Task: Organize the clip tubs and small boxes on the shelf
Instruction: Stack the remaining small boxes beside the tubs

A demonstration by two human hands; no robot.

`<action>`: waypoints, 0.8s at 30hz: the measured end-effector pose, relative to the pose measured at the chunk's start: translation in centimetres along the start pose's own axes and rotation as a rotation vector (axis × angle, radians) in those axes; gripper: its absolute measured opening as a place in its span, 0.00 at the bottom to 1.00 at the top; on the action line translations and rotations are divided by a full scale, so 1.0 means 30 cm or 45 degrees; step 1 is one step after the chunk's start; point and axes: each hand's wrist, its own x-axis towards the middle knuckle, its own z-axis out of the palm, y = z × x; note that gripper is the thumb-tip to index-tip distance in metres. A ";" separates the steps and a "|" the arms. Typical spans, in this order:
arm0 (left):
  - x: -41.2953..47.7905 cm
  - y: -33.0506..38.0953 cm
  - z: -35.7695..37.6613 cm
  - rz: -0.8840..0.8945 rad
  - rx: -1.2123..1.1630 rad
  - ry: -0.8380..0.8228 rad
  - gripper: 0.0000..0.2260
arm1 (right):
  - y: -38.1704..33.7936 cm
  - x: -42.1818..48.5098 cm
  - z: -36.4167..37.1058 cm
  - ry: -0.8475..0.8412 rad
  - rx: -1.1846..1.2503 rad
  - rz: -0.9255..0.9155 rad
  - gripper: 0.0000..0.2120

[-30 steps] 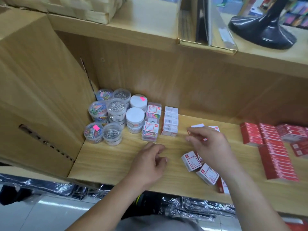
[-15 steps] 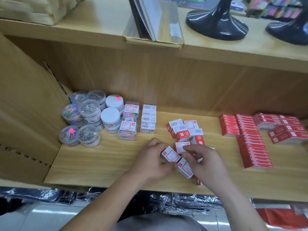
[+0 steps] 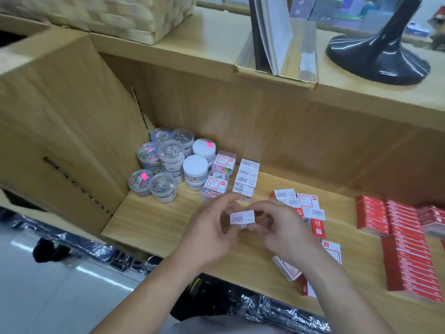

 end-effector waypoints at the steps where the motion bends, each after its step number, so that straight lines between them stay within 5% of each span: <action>1: -0.004 -0.018 0.000 -0.019 0.028 0.049 0.28 | -0.003 0.018 0.011 0.019 -0.035 0.057 0.12; 7: -0.080 -0.126 0.013 -0.190 0.216 0.091 0.17 | -0.029 0.090 0.086 0.085 -0.401 0.290 0.07; 17: -0.025 -0.102 0.020 -0.126 0.508 0.028 0.22 | -0.018 0.118 0.102 0.151 -0.041 0.341 0.01; 24: -0.019 -0.082 0.028 -0.139 0.657 -0.037 0.27 | -0.037 0.123 0.101 0.144 0.061 0.350 0.13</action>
